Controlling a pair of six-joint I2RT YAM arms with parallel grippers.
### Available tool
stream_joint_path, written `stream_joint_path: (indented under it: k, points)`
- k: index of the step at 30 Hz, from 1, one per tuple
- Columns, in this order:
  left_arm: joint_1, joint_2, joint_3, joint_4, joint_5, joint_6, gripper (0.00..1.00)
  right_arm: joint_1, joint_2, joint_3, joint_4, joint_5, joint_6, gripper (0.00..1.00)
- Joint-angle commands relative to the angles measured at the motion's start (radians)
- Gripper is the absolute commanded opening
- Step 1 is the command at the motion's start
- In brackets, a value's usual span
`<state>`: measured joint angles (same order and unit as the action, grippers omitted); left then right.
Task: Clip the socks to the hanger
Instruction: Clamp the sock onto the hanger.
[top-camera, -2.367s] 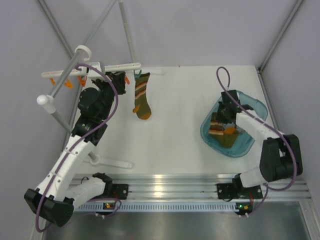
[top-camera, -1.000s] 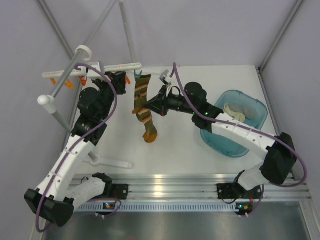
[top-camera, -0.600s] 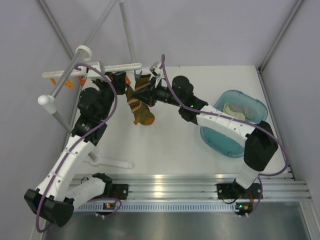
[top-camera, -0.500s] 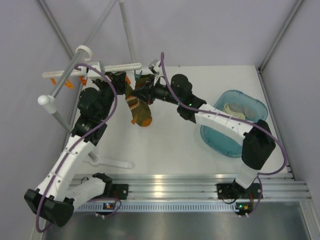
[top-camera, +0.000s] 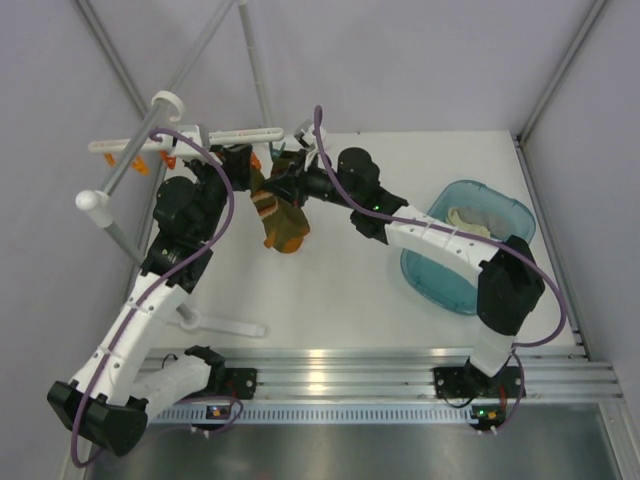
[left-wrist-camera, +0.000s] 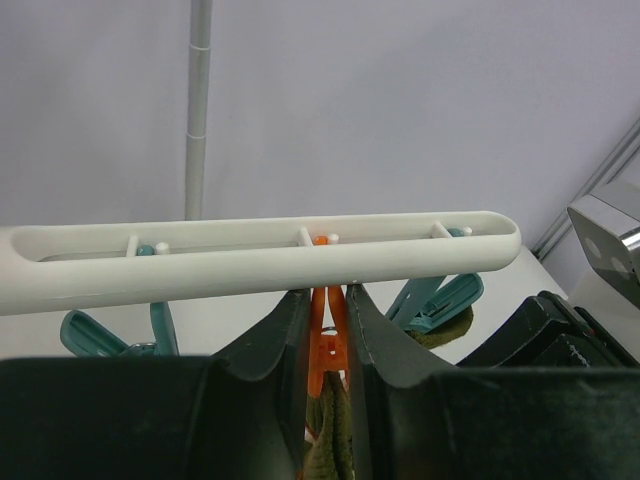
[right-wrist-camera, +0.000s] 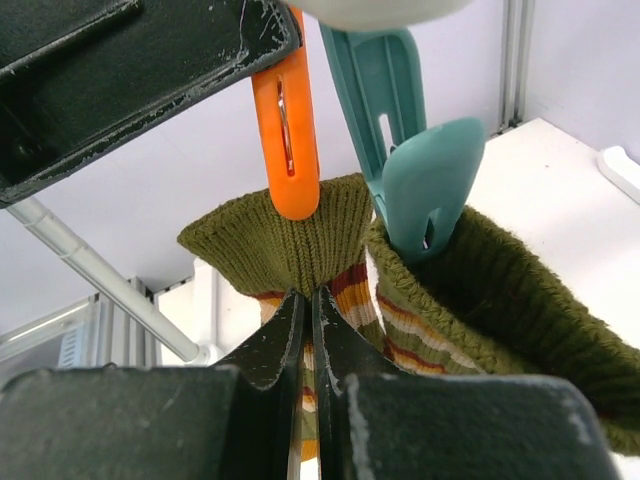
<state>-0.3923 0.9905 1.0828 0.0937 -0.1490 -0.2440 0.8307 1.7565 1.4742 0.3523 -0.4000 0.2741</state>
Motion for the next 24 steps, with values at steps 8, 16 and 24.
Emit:
stream_joint_path:
  k: [8, 16, 24]
  points:
    - [-0.002, 0.000, 0.017, 0.017, 0.040, 0.009, 0.00, -0.027, -0.005, 0.081, 0.063, 0.018, -0.032, 0.00]
    - [-0.002, 0.005, 0.019, 0.020, 0.049, 0.000, 0.00, -0.030, 0.024, 0.127, 0.060, 0.009, -0.026, 0.00]
    - [-0.002, 0.011, 0.022, 0.017, 0.042, -0.006, 0.07, -0.030, 0.024, 0.135, 0.065, -0.005, -0.018, 0.00]
